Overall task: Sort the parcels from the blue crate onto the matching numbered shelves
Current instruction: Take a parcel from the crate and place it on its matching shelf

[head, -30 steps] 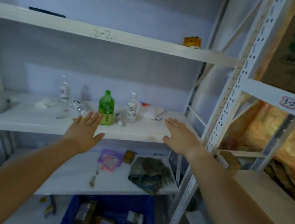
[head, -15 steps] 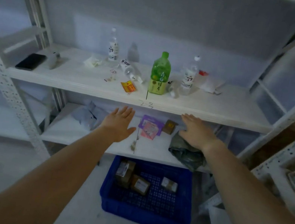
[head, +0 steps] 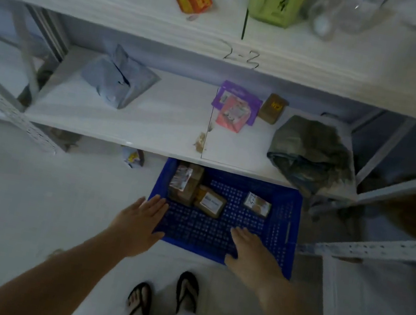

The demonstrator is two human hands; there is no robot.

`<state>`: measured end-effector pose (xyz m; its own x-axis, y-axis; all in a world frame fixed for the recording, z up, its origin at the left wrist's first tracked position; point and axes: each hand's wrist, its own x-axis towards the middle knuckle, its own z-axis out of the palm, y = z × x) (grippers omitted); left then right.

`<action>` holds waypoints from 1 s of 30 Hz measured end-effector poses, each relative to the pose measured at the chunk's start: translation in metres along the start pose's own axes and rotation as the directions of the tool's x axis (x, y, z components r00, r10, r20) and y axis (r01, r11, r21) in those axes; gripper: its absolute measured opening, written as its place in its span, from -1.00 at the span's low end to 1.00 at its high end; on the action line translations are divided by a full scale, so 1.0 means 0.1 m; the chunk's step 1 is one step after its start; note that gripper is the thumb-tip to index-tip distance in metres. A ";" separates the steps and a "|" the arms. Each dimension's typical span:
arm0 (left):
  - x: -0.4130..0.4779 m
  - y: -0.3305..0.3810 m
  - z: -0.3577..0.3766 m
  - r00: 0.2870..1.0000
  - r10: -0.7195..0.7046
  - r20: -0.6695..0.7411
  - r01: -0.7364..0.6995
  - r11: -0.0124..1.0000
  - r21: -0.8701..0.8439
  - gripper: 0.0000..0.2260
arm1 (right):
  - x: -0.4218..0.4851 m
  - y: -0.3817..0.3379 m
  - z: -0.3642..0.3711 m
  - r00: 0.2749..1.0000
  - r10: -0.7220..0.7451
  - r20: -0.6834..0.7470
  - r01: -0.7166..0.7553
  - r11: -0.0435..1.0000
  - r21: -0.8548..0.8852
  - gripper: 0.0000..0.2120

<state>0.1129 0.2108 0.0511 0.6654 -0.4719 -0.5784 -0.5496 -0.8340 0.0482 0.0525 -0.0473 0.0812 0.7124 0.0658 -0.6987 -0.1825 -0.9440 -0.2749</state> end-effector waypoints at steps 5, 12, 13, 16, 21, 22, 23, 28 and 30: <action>0.94 -0.20 0.82 0.999 -0.043 -0.006 0.042 0.993 -0.111 -0.37 | 1.31 0.20 0.54 0.997 0.009 0.070 -0.015 0.996 0.085 -0.38; 2.27 -0.40 2.15 0.997 -0.050 0.064 0.059 0.986 -0.154 -0.36 | 3.25 0.41 1.57 0.991 0.045 0.123 -0.078 0.958 0.277 -0.36; 2.46 -0.40 2.31 0.997 -0.039 0.071 0.051 0.982 -0.180 -0.36 | 3.51 0.43 1.71 0.990 0.065 0.126 -0.105 0.932 0.347 -0.36; 3.01 -0.40 2.69 0.997 -0.056 0.060 0.071 0.954 -0.292 -0.36 | 4.18 0.42 2.05 0.988 0.112 0.107 -0.153 0.811 0.565 -0.43; 3.64 -0.43 3.22 0.986 -0.143 0.085 0.165 0.788 -0.593 -0.34 | 4.99 0.42 2.43 0.976 0.188 0.110 -0.196 0.533 0.823 -0.39; 3.71 -0.45 3.31 0.976 -0.190 0.106 0.210 0.694 -0.688 -0.33 | 5.10 0.42 2.47 0.965 0.206 0.164 -0.242 0.454 0.858 -0.32; 3.79 -0.45 3.38 0.959 -0.250 0.138 0.261 0.576 -0.775 -0.33 | 5.19 0.41 2.49 0.952 0.211 0.222 -0.288 0.374 0.882 -0.26; 3.98 -0.36 3.53 0.856 -0.369 0.362 0.405 0.044 -0.913 -0.28 | 5.41 0.32 2.56 0.916 0.264 0.303 -0.327 0.050 0.944 -0.25; 3.98 -0.33 3.54 0.859 -0.375 0.347 0.376 0.003 -0.927 -0.28 | 5.40 0.32 2.56 0.913 0.285 0.292 -0.296 -0.029 0.955 -0.27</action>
<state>0.2168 0.1523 -0.4691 0.6027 0.0067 -0.7980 0.7167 -0.4443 0.5375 0.2576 0.0413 -0.4740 0.4009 -0.1142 -0.9090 -0.8527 0.3162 -0.4158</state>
